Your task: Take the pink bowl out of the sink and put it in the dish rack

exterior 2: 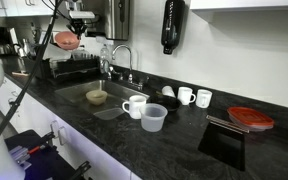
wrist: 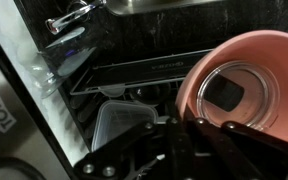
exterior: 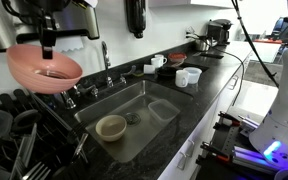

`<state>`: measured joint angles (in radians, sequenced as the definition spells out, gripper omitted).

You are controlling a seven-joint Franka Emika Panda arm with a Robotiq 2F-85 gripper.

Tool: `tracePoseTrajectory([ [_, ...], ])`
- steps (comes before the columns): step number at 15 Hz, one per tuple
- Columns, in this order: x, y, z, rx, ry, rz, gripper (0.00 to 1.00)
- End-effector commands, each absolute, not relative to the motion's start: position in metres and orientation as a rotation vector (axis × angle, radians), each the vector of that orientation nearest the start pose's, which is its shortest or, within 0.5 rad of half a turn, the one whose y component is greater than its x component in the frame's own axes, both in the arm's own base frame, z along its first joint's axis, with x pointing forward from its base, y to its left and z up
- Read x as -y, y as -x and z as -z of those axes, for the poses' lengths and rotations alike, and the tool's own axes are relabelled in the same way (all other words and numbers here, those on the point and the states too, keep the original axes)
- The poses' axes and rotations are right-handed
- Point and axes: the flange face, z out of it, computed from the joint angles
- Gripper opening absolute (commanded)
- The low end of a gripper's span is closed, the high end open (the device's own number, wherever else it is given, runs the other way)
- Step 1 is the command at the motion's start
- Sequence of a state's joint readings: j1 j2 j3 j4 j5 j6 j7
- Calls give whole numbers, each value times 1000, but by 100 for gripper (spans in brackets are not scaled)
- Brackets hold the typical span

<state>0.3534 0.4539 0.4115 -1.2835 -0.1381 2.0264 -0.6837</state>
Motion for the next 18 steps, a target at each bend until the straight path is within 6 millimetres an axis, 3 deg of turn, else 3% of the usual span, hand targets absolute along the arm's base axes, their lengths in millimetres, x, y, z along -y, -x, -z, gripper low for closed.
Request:
tracePoseTrajectory([
  [1,-440,-563,-541,1996,2310,497,5],
  [8,-439,-564,-541,1996,2311,497,5],
  [9,-439,-564,-541,1996,2311,497,1],
  [12,-456,-554,-547,2062,2271,498,1],
  [18,-515,-516,-554,2189,2053,522,1],
])
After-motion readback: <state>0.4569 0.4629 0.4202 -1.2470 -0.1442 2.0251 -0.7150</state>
